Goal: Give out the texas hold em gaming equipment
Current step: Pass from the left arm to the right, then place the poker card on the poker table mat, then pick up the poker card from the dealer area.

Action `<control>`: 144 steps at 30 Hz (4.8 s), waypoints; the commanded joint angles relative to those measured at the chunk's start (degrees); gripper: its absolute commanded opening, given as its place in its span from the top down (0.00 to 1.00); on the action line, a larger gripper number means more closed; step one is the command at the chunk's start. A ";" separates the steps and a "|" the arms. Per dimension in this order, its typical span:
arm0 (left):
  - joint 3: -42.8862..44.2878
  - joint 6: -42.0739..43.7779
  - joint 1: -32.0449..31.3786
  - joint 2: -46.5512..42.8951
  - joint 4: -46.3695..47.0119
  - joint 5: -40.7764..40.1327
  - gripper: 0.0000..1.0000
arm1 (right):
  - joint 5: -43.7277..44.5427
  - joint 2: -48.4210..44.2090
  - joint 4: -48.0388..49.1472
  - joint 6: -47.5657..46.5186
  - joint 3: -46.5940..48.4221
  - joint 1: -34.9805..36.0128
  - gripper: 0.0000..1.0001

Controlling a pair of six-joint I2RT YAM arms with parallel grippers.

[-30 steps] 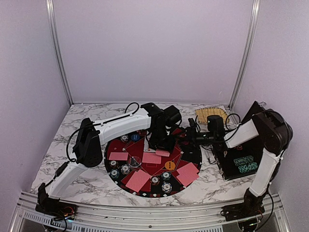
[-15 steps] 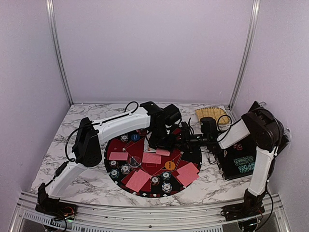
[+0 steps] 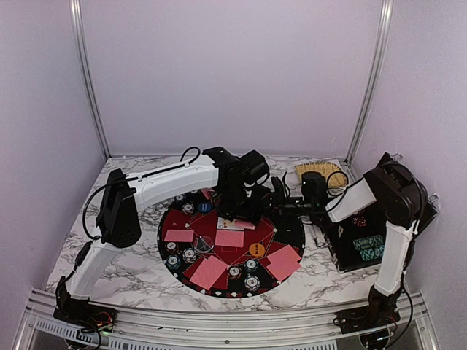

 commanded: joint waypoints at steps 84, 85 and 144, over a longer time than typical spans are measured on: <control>-100.74 -12.66 39.67 -41.00 70.59 44.17 0.59 | 25.12 -17.88 -48.71 -27.86 6.38 -9.04 0.37; -100.72 -12.66 39.67 -40.86 70.58 44.22 0.59 | 25.12 -17.86 -48.57 -27.83 6.32 -9.03 0.37; -92.41 -17.69 40.85 -33.14 75.72 49.44 1.00 | 25.65 -18.42 -47.85 -27.96 3.99 -8.95 0.38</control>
